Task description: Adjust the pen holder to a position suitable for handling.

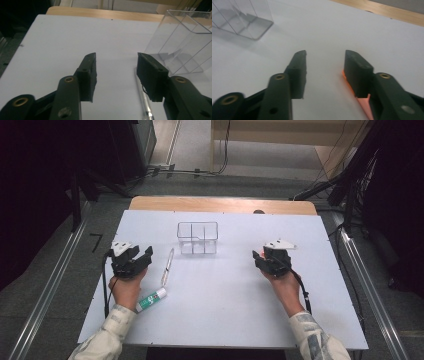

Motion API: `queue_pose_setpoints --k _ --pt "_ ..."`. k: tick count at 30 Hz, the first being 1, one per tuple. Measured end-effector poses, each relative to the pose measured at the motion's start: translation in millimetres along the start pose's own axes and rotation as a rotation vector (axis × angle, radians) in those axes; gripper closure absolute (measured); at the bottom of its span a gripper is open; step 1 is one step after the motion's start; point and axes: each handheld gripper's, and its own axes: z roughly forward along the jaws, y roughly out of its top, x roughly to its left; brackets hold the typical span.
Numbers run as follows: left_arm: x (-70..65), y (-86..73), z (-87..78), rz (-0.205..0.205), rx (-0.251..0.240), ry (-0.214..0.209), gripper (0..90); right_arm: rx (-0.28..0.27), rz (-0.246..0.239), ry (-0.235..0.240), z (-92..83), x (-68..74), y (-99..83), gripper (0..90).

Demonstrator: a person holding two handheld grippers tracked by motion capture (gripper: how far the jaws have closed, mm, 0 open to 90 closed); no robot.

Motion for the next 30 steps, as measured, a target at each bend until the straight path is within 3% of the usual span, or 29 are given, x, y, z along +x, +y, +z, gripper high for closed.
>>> queue_pose_setpoints --k 4,9,16,23,30 --pt "-11.7 7.0 12.2 0.020 0.012 -0.003 62.9 0.002 0.035 0.049 16.1 7.7 13.7 73.4" --pt "-28.4 18.9 43.1 0.052 0.067 0.005 77.3 0.025 0.040 0.071 40.9 20.2 24.4 87.6" --pt "-37.2 23.3 73.3 -0.002 0.111 -0.027 88.4 0.044 0.029 0.108 73.8 49.3 38.8 87.8" --pt "-49.9 26.4 81.7 0.013 0.111 -0.066 89.6 0.044 0.036 0.125 91.5 68.0 50.6 87.8" --pt "-54.1 24.2 83.8 0.025 0.121 -0.080 89.8 0.045 0.040 0.137 97.0 73.2 50.8 87.7"
